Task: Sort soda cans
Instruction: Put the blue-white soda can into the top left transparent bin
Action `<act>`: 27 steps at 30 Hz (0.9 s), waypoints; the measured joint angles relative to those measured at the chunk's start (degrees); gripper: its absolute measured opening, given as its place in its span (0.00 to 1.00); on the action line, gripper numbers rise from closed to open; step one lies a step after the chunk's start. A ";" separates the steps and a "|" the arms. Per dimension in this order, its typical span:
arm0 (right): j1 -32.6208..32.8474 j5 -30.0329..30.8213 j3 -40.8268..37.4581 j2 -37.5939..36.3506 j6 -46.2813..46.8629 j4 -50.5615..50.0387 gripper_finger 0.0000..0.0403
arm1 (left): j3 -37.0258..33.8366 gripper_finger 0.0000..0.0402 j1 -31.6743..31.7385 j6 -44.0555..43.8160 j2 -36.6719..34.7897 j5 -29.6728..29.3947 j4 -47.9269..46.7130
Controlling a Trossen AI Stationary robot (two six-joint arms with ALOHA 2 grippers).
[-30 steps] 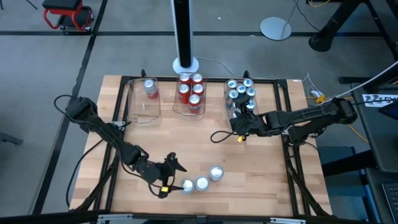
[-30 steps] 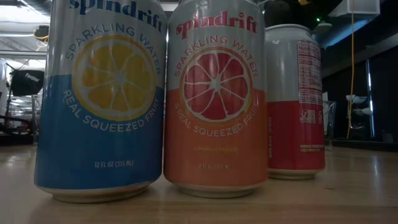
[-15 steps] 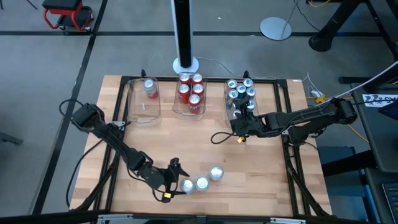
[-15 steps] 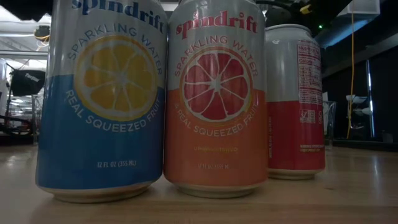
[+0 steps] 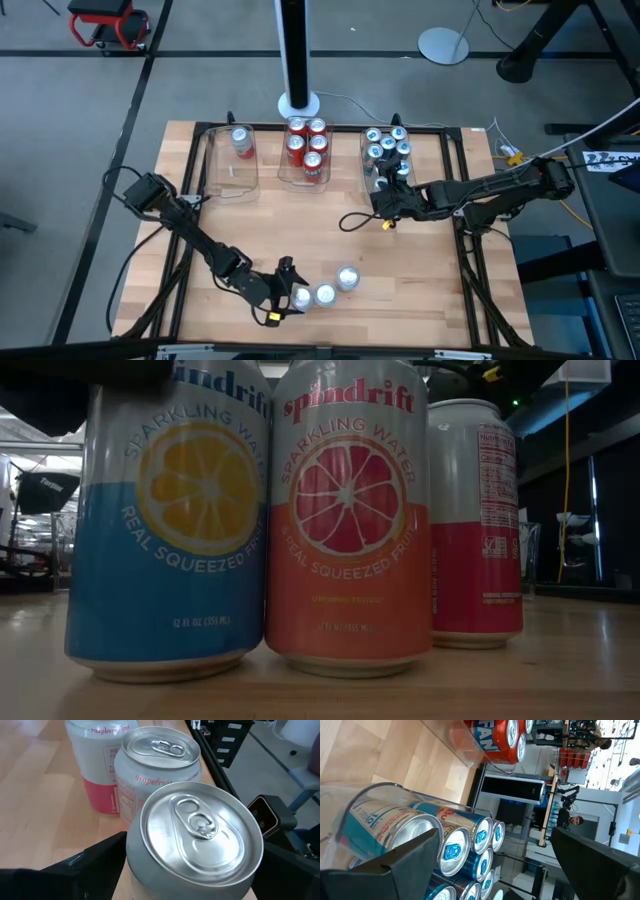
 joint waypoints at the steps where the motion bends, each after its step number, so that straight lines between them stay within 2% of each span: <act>1: 0.00 -0.01 0.00 0.00 0.00 -0.03 0.94 | 0.00 0.87 0.03 0.01 0.00 0.01 -0.01; 7: 0.00 -0.01 0.00 0.00 0.00 -0.02 0.94 | 0.00 0.73 0.03 0.19 0.00 -0.24 0.24; 12: 0.00 -0.02 0.00 0.00 0.00 -0.01 0.94 | 0.00 0.73 0.03 0.27 -0.74 -0.13 -0.81; 16: 0.00 -0.02 0.00 0.00 -0.02 -0.01 0.94 | -0.03 0.73 0.00 0.22 -4.19 -1.12 -5.00; 22: 0.00 -0.01 0.00 -0.02 -0.02 -0.03 0.94 | 1.33 0.74 0.03 0.71 -14.22 -10.88 -19.16; 27: 0.00 0.00 0.02 -0.04 -0.04 -0.03 0.94 | 1.42 0.75 0.54 3.14 -24.33 -21.11 -26.73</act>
